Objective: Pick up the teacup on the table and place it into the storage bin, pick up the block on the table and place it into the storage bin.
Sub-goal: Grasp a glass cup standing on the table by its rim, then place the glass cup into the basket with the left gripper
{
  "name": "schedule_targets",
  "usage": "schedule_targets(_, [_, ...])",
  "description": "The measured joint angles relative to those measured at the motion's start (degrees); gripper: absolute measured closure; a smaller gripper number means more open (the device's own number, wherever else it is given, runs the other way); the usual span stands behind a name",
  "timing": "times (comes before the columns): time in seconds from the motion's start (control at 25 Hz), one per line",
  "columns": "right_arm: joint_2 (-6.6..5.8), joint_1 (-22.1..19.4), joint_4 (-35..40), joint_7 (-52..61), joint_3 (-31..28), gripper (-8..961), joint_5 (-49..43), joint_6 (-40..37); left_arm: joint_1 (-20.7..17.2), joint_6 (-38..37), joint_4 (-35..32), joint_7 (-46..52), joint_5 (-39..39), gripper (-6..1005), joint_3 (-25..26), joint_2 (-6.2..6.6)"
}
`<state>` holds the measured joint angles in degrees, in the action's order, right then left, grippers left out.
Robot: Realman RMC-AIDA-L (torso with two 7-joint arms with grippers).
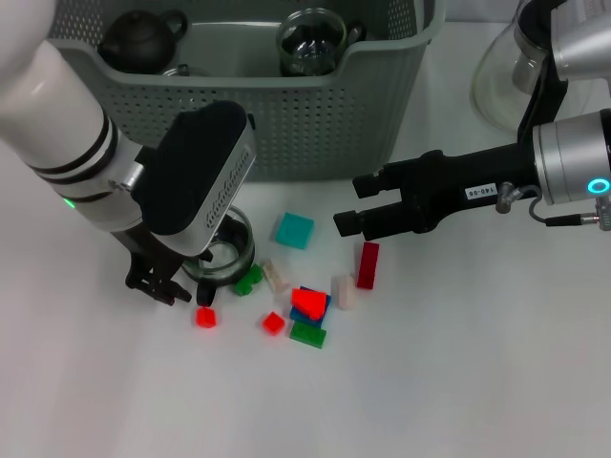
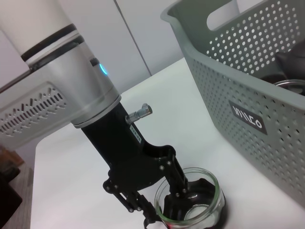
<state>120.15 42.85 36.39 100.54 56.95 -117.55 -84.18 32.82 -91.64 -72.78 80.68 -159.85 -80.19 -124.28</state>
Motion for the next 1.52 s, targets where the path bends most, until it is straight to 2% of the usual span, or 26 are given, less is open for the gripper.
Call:
schedule_targets(0.08, [-0.01, -0.1, 0.0, 0.0, 0.0, 163, 0.0, 0.0, 0.4, 0.0, 0.7, 0.0, 0.0, 366, 0.2, 0.0])
schedule_targets(0.16, [-0.09, -0.3, 0.0, 0.0, 0.0, 163, 0.0, 0.0, 0.6, -0.2, 1.0, 0.0, 0.0, 575, 0.3, -0.07])
schedule_targets(0.76, [-0.09, -0.7, 0.1, 0.0, 0.0, 162, 0.1, -0.2, 1.6, -1.7, 1.0, 1.2, -0.3, 916, 0.2, 0.09])
schedule_targets(0.84, [-0.12, -0.7, 0.2, 0.0, 0.0, 162, 0.0, -0.2, 1.3, -3.5, -1.5, 1.7, -0.7, 962, 0.5, 0.04])
schedule_targets(0.92, [-0.22, -0.7, 0.2, 0.0, -0.1, 162, 0.0, -0.2, 1.3, -5.5, -3.1, 1.7, 0.0, 960, 1.7, 0.05])
schedule_targets(1.0, [-0.26, -0.7, 0.3, 0.0, -0.1, 162, -0.1, -0.3, 1.9, -9.8, -4.9, 1.1, 2.1, 957, 5.7, 0.13])
schedule_targets(1.16, [-0.49, -0.7, 0.2, -0.6, -0.1, 163, -0.2, -0.4, 5.2, -19.1, -5.5, -0.2, 5.2, 952, 17.9, 0.29])
schedule_targets(1.24, [-0.61, -0.7, 0.3, -0.6, 0.0, 163, -0.2, -0.8, 6.7, -23.2, -6.1, -0.5, 7.8, 950, 24.8, 0.83])
schedule_targets(1.36, [-0.9, -0.7, 0.6, -0.7, 0.0, 163, -0.5, -2.2, 7.4, -26.0, -7.0, 1.2, 14.6, 946, 31.6, 2.95])
schedule_targets(1.52, [-1.28, -0.9, 0.6, -1.0, 0.0, 163, -0.9, -3.5, 5.8, -25.8, -6.8, 4.6, 28.2, 941, 36.6, 6.23])
